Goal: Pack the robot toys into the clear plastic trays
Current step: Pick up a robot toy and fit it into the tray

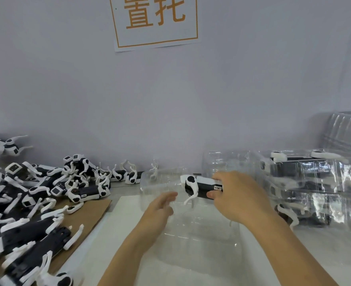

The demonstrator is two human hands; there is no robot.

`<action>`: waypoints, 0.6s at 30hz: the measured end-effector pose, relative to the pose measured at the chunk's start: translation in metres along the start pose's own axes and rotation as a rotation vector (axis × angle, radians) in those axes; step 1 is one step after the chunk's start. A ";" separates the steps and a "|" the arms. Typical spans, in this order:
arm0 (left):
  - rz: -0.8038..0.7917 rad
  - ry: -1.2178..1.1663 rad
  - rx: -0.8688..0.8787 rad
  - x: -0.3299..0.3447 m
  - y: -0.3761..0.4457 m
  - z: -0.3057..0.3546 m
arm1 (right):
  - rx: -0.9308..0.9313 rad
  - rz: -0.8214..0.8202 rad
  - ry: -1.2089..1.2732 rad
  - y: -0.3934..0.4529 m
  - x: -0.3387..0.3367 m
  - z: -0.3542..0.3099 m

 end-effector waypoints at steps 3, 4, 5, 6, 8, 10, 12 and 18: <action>0.037 -0.145 -0.079 0.001 0.004 -0.011 | -0.002 0.011 -0.017 -0.001 0.004 -0.002; 0.049 -0.135 -0.086 0.000 0.004 -0.010 | -0.002 0.018 -0.025 -0.001 0.005 -0.002; 0.056 -0.120 -0.092 -0.001 0.005 -0.009 | -0.004 0.024 -0.029 -0.001 0.007 -0.002; 0.055 -0.107 -0.100 0.000 0.005 -0.010 | -0.006 0.025 -0.027 -0.001 0.010 -0.002; 0.038 -0.091 -0.118 0.002 0.006 -0.012 | -0.009 0.002 0.006 -0.001 0.019 -0.003; 0.021 -0.101 -0.136 0.002 0.008 -0.015 | -0.018 -0.066 0.041 -0.002 0.036 -0.003; 0.027 -0.115 -0.157 -0.003 0.007 -0.017 | -0.033 -0.134 0.064 -0.005 0.053 -0.003; 0.065 -0.385 -0.221 -0.006 -0.003 -0.023 | -0.085 -0.154 0.253 -0.004 0.074 -0.001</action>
Point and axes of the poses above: each hand's wrist, its own y-axis towards the middle knuckle, its own x-axis out of the palm, z = x × y, the point moved 10 cm from there along y, towards the middle knuckle, and after that the axes turned 6 degrees about y, right-handed, at the moved point
